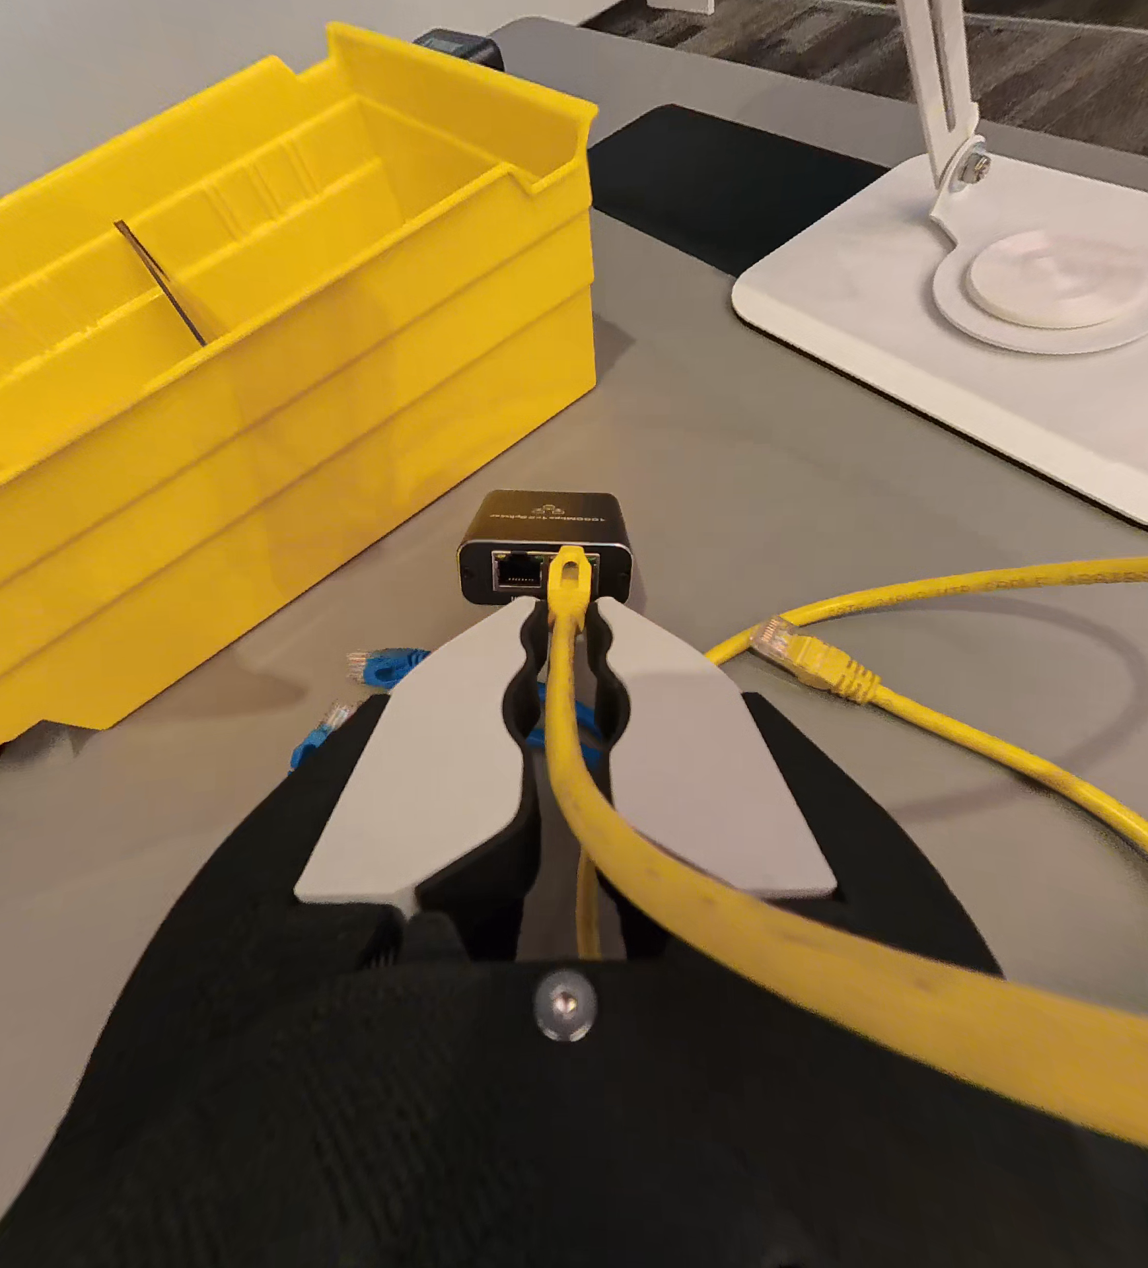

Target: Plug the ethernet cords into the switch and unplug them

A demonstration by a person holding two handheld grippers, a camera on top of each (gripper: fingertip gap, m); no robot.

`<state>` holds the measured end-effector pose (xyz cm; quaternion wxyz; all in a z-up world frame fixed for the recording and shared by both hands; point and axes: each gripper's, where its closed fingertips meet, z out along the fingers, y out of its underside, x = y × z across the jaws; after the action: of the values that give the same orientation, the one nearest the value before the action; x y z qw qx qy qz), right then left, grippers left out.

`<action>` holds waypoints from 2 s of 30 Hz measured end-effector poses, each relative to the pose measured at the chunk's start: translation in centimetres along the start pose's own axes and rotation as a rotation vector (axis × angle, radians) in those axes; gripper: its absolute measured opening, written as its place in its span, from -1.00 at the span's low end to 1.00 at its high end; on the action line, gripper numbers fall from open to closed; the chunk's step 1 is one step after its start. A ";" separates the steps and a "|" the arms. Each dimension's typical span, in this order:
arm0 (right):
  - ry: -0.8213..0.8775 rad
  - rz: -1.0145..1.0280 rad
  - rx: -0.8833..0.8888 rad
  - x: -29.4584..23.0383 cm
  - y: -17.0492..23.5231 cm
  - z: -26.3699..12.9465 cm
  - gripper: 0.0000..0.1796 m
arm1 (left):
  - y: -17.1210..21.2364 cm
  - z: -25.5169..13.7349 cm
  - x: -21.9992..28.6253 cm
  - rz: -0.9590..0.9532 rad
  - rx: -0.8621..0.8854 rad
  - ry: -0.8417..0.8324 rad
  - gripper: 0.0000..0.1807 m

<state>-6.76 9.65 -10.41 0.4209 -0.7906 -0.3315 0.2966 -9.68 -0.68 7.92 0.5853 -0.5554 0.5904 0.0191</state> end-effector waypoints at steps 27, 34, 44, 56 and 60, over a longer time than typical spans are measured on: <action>-0.143 0.270 -0.609 -3.7 6.3 -3.8 -0.75 | 5.1 3.5 1.8 -0.047 -0.185 0.128 -0.37; -0.250 0.335 -0.715 -5.9 7.8 -4.2 -0.74 | 5.1 3.7 2.0 -0.044 -0.188 0.136 -0.37; -0.164 0.014 -0.705 -7.4 7.4 -2.4 -0.66 | 5.2 3.3 1.7 -0.048 -0.187 0.131 -0.37; -0.277 -0.200 -0.458 -8.6 0.8 -6.8 -0.93 | 4.9 0.7 1.3 -0.219 -0.053 0.234 -0.43; -0.313 -0.257 -0.394 -8.9 -0.5 -8.7 -0.93 | 4.5 1.9 3.8 -0.200 -0.040 0.355 -0.43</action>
<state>-5.78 -1.14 -4.20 0.2371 -0.7532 -0.5411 0.2892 -10.36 -0.10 1.81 0.4599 -0.6174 0.6257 -0.1257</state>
